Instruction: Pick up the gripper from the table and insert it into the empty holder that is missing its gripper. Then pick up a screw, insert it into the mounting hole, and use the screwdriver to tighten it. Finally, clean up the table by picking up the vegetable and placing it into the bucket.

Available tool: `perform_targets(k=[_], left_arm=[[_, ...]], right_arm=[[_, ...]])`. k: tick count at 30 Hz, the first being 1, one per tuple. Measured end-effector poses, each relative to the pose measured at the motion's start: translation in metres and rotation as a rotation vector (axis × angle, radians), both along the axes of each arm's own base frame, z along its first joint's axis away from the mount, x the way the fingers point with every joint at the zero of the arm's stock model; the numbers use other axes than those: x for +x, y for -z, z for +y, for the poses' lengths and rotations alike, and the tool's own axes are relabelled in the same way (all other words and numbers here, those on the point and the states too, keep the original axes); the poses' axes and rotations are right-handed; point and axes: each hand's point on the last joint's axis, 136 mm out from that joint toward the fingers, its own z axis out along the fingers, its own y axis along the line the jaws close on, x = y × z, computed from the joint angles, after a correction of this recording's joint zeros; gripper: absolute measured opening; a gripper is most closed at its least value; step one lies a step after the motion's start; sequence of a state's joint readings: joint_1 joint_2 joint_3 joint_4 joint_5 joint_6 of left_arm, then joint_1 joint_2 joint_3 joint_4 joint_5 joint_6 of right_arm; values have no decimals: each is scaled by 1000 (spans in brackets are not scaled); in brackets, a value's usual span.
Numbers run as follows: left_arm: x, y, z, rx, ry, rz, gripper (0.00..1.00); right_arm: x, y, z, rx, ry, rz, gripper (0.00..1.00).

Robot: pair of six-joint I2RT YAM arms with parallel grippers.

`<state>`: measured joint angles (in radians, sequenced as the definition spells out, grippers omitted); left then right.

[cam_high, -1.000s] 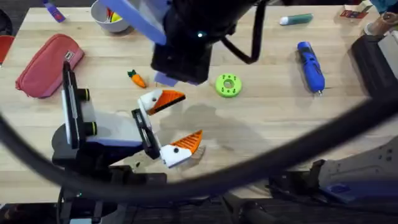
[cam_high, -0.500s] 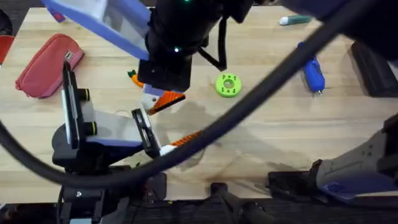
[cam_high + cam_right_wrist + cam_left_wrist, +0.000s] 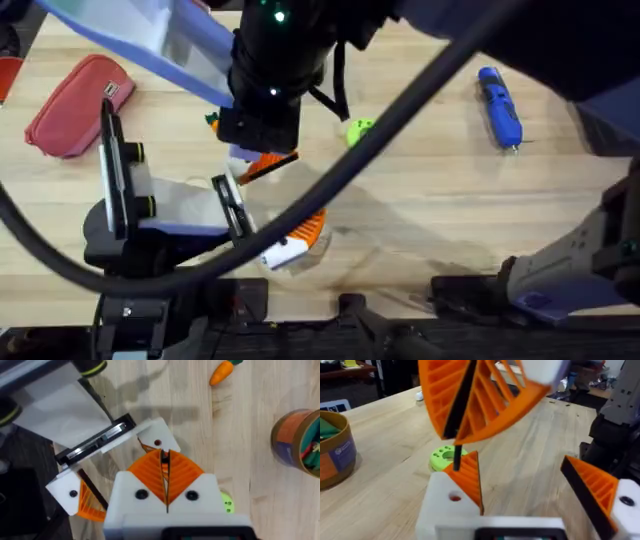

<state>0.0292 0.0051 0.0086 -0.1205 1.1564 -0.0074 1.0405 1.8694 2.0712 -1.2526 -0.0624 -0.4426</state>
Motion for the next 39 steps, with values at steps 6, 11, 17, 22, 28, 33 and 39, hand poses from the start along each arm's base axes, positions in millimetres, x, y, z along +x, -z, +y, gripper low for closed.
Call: perform_targets(k=[6, 11, 17, 22, 28, 33, 39], left_arm=[[0, 0, 0, 0, 0, 0, 986], [0, 0, 0, 0, 0, 0, 986], [0, 0, 0, 0, 0, 0, 985], [0, 0, 0, 0, 0, 0, 985], [0, 0, 0, 0, 0, 0, 985], [0, 0, 0, 0, 0, 1, 985], [0, 0, 0, 0, 0, 0, 985]], right_arm=[[-1, 0, 0, 1, -2, 3, 6], [-1, 0, 0, 2, -3, 6, 6], [-1, 4, 0, -11, -3, 13, 6], [0, 18, 3, -42, -3, 31, 6], [1, 24, 4, -55, -2, 39, 6], [1, 24, 4, -55, -3, 39, 6], [1, 24, 5, -54, -4, 39, 6]])
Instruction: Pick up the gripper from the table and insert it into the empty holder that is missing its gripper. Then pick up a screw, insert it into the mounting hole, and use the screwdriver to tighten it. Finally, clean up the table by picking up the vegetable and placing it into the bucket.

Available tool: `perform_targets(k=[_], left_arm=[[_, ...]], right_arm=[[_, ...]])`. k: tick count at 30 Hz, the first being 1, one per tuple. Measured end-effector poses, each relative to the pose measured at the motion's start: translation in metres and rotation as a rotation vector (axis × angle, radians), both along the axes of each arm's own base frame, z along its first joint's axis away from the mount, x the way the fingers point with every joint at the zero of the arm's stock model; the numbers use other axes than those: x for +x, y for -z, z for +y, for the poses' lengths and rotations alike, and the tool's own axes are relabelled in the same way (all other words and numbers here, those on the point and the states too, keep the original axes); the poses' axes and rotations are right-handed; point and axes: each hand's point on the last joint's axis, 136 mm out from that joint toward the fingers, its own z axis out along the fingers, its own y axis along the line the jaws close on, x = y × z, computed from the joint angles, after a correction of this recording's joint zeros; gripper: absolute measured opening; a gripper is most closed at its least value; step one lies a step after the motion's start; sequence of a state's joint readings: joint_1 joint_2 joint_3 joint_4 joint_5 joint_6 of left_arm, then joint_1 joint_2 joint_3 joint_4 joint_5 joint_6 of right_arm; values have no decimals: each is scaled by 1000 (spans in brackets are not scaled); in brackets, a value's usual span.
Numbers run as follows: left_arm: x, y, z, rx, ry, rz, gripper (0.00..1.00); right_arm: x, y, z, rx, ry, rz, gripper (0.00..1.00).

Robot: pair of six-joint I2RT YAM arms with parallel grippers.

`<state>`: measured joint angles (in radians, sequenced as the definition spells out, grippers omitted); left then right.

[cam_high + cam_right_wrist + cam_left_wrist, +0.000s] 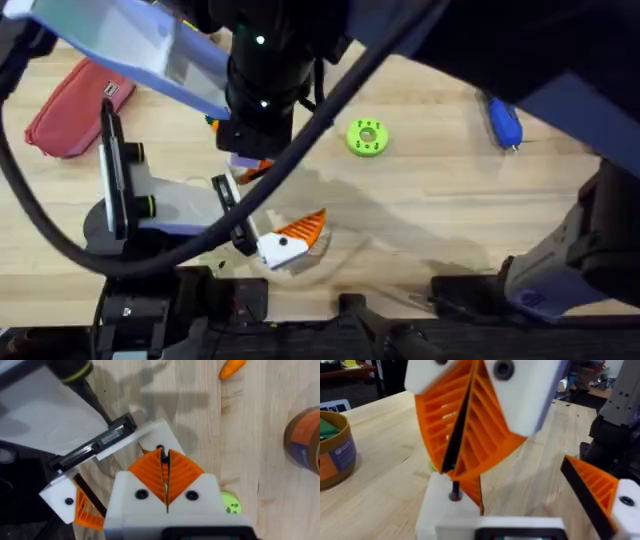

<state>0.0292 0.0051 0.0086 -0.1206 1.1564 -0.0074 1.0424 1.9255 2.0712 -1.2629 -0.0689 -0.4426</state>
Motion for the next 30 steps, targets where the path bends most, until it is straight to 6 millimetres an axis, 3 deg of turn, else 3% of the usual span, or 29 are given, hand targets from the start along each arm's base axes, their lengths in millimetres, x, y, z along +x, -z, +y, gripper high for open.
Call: perform_targets(k=[30], left_arm=[[0, 0, 0, -5, -1, 15, 985]], right_arm=[[1, 16, 6, -30, -4, 18, 6]])
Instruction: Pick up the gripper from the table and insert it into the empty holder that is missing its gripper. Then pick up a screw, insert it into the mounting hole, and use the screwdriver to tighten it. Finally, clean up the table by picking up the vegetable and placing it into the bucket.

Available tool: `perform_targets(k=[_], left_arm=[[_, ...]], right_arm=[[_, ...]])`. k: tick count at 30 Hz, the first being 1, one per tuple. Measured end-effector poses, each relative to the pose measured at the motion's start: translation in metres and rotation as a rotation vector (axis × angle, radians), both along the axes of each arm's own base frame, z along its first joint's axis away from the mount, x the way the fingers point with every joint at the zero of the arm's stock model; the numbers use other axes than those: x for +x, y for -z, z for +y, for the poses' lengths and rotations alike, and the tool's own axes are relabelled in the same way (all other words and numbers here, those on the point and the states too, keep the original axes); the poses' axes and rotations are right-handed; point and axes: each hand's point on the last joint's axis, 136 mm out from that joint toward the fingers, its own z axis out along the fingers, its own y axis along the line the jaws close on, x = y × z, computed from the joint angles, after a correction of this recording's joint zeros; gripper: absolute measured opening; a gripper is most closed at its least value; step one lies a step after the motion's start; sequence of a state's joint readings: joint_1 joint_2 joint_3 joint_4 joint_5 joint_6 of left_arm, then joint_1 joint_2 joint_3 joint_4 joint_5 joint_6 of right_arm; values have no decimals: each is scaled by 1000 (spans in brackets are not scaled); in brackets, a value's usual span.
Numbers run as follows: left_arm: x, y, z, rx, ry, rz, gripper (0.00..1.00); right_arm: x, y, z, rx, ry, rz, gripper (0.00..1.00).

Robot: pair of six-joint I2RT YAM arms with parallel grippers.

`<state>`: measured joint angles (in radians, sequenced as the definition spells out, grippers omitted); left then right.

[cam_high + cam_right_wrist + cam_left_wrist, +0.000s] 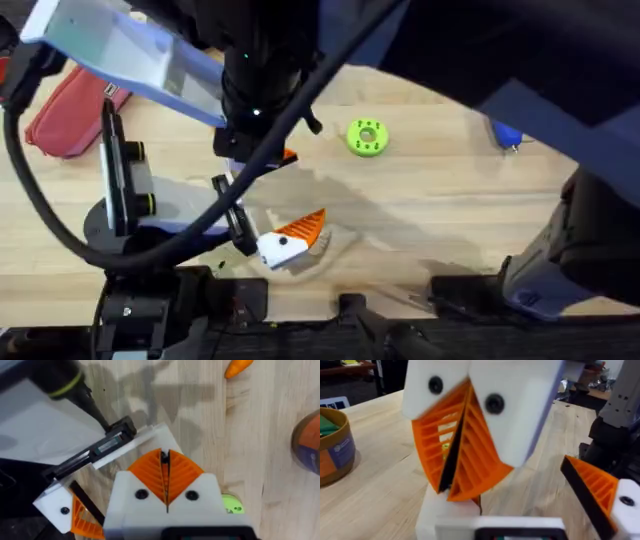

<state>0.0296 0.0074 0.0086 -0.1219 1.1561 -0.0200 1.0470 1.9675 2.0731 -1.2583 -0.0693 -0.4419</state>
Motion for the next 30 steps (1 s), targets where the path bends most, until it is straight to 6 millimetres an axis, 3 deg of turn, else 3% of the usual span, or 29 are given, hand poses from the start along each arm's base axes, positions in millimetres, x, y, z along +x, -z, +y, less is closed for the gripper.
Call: perform_targets(k=[5, 11, 12, 19, 27, 30], left_arm=[[0, 0, 0, 0, 0, -1, 985], [0, 0, 0, 2, 2, -6, 985], [0, 0, 0, 2, 3, -6, 985], [0, 0, 0, 3, 3, -7, 985], [0, 0, 0, 4, 3, -10, 985], [0, 0, 0, 4, 3, -9, 985]], right_arm=[[0, 0, 0, 1, 7, 3, 40], [3, 1, -3, -10, 17, -8, 902], [5, 0, -4, -12, 19, -11, 960], [7, -12, -7, 21, 44, -19, 989], [21, -77, -35, 210, 224, -56, 990], [31, -84, -51, 280, 309, -73, 990]])
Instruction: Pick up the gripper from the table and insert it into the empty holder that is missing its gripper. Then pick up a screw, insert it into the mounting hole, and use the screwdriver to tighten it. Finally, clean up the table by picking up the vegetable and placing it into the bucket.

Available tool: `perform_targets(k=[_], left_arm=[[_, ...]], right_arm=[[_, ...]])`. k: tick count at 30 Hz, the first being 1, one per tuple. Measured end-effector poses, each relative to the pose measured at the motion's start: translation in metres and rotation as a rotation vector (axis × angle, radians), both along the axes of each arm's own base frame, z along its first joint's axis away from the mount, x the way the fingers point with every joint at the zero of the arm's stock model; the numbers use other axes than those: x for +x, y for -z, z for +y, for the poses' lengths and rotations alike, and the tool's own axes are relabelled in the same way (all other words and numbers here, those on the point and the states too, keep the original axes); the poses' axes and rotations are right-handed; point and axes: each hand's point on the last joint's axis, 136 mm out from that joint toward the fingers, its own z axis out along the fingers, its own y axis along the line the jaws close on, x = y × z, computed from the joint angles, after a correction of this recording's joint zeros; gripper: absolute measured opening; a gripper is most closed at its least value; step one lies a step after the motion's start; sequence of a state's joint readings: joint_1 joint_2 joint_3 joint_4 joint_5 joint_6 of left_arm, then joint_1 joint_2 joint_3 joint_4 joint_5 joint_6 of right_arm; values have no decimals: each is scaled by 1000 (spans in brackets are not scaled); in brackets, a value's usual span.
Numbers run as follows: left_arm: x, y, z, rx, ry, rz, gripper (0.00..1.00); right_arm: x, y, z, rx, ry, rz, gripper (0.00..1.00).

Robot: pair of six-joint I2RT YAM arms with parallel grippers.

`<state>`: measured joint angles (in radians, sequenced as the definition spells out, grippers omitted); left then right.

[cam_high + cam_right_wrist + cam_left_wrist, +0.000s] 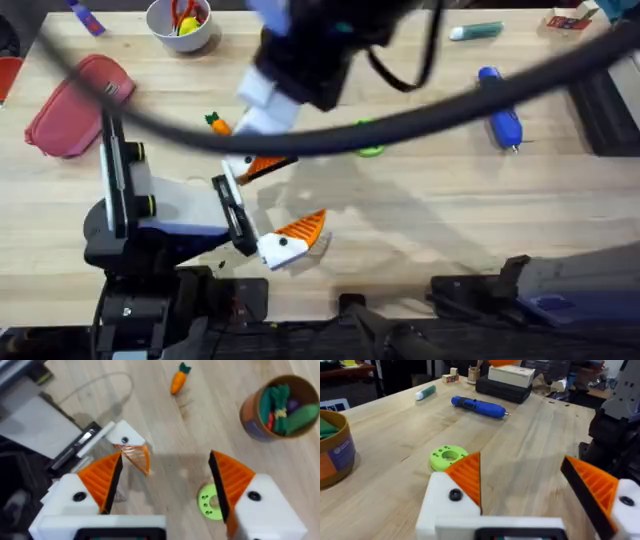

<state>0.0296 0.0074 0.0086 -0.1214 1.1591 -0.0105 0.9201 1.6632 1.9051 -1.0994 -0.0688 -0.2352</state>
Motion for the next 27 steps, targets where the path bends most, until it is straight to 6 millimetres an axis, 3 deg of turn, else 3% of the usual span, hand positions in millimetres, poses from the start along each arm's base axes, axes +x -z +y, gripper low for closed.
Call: perform_targets(k=[4, 12, 20, 27], left_arm=[[0, 0, 0, 0, 0, -1, 985], [0, 0, 0, 1, 0, -3, 985], [0, 0, 0, 1, 0, -3, 985], [0, 0, 0, 1, 0, -3, 985]], right_arm=[[10, 15, -32, 38, 132, 30, 992], [33, 46, -124, 45, 486, 141, 990], [37, 73, -187, 6, 747, 168, 992], [54, 75, -236, 19, 969, 164, 989]])
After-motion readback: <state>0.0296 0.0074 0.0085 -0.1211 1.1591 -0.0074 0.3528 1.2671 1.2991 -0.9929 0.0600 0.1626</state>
